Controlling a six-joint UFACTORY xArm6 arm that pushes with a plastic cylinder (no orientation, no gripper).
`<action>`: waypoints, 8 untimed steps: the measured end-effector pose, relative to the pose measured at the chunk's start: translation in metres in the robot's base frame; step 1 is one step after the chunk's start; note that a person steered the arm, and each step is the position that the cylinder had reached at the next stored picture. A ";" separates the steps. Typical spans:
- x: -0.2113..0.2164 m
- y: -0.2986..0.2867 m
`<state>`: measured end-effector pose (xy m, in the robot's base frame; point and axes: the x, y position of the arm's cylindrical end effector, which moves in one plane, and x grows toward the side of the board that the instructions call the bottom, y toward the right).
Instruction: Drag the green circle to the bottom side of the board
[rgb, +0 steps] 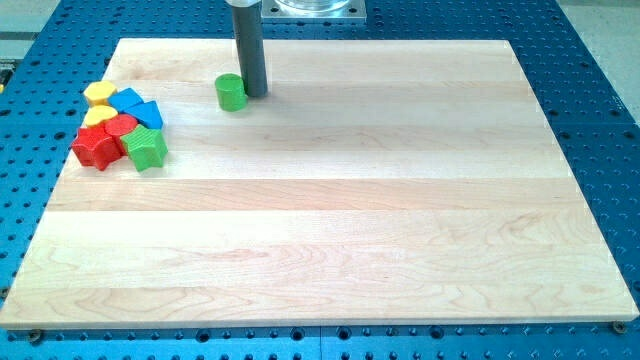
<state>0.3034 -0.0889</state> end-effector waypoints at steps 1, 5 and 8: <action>-0.022 -0.006; 0.062 -0.038; 0.086 -0.091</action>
<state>0.3893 -0.1799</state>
